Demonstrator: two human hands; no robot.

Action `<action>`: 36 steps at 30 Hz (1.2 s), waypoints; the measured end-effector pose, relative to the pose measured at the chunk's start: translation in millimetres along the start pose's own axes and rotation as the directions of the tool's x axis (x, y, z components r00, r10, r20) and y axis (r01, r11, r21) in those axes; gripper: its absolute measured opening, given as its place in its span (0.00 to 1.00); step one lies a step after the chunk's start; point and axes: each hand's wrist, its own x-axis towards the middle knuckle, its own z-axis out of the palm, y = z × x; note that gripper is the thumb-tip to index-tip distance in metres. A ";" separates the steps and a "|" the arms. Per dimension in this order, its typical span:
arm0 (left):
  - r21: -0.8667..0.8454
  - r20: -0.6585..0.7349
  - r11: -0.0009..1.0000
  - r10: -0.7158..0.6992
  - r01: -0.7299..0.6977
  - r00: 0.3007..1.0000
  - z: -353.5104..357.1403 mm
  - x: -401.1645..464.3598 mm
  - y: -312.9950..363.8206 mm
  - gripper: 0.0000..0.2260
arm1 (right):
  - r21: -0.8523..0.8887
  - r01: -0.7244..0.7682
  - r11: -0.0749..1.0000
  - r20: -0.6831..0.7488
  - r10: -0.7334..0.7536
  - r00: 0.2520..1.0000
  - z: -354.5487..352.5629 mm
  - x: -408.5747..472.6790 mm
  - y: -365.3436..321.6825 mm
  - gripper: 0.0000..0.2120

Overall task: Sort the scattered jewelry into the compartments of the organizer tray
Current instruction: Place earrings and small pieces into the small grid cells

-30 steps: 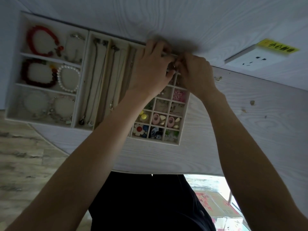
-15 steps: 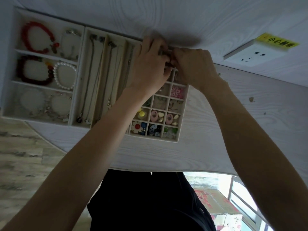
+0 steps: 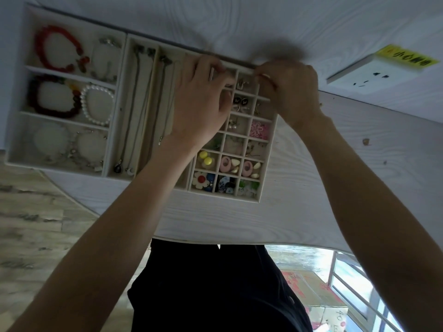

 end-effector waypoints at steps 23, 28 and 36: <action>-0.018 0.025 1.000 -0.016 0.016 1.000 -5.4 -10.2 -5.1 0.09 | -0.234 -0.050 0.971 0.201 0.098 0.975 5.4 20.5 -16.5 0.13; -0.022 0.032 0.999 -0.026 0.027 0.999 -6.0 -11.9 -5.8 0.08 | -0.210 -0.029 0.977 0.212 0.075 0.974 -2.6 14.7 -16.2 0.13; -0.013 0.050 0.996 -0.085 0.086 0.995 -3.2 -11.7 -13.1 0.13 | -0.149 0.087 0.985 0.337 -0.032 0.941 -13.0 21.3 -13.8 0.12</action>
